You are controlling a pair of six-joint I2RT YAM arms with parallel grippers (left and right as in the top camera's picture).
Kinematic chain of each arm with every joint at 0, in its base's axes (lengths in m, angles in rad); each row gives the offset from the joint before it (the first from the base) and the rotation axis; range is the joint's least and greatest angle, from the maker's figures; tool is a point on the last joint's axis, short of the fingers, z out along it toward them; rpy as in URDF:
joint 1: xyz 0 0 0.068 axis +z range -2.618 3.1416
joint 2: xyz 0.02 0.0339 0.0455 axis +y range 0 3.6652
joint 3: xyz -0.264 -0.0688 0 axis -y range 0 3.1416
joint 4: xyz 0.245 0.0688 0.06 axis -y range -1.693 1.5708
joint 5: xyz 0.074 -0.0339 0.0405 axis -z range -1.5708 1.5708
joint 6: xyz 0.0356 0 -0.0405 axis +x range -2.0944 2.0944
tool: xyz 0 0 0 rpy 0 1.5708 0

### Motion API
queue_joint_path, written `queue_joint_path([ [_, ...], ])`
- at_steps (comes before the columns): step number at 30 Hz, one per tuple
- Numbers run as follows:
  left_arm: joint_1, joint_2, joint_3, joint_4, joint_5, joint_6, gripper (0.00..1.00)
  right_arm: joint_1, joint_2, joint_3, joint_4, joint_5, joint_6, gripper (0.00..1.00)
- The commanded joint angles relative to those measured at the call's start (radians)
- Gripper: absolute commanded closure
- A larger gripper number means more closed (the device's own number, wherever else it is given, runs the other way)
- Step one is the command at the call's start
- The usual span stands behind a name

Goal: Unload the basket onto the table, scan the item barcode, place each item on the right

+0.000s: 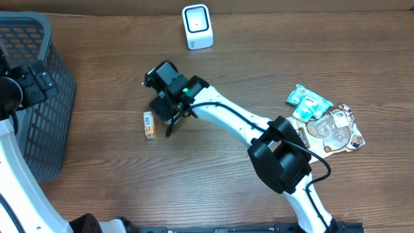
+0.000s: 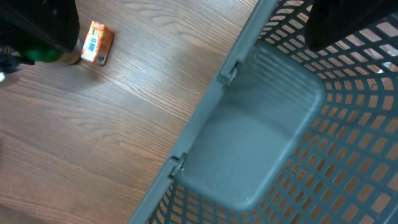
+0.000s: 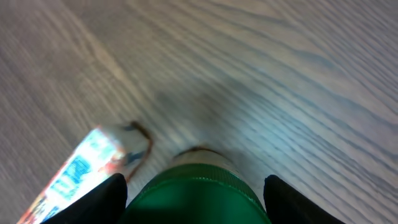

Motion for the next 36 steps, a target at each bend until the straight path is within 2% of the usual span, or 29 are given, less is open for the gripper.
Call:
queue_joint_path([
  [1, 0.003, 0.003, 0.013, 0.001, -0.008, 0.019, 0.01, -0.019, 0.010, 0.004, -0.018, 0.001, 0.093, 0.38],
  [5, 0.003, 0.003, 0.013, 0.002, -0.008, 0.019, 0.00, -0.019, 0.010, 0.004, -0.054, 0.001, 0.104, 0.42],
  [10, 0.003, 0.003, 0.013, 0.001, -0.008, 0.019, 0.01, -0.022, 0.010, 0.005, -0.124, 0.068, 0.295, 0.53],
  [12, 0.003, 0.003, 0.013, 0.001, -0.008, 0.019, 0.00, -0.028, 0.010, 0.005, -0.152, 0.078, 0.363, 0.55],
  [16, 0.003, 0.003, 0.013, 0.001, -0.008, 0.019, 0.01, -0.046, 0.010, 0.006, -0.212, 0.078, 0.437, 0.47],
  [32, 0.003, 0.003, 0.013, 0.002, -0.008, 0.019, 0.00, -0.084, 0.008, 0.007, -0.429, 0.115, 0.697, 0.51],
  [35, 0.003, 0.003, 0.013, 0.001, -0.008, 0.019, 0.01, -0.084, 0.005, 0.007, -0.437, 0.115, 0.706, 0.44],
  [36, 0.003, 0.003, 0.013, 0.001, -0.008, 0.019, 0.01, -0.085, 0.002, 0.007, -0.442, 0.116, 0.720, 0.38],
])
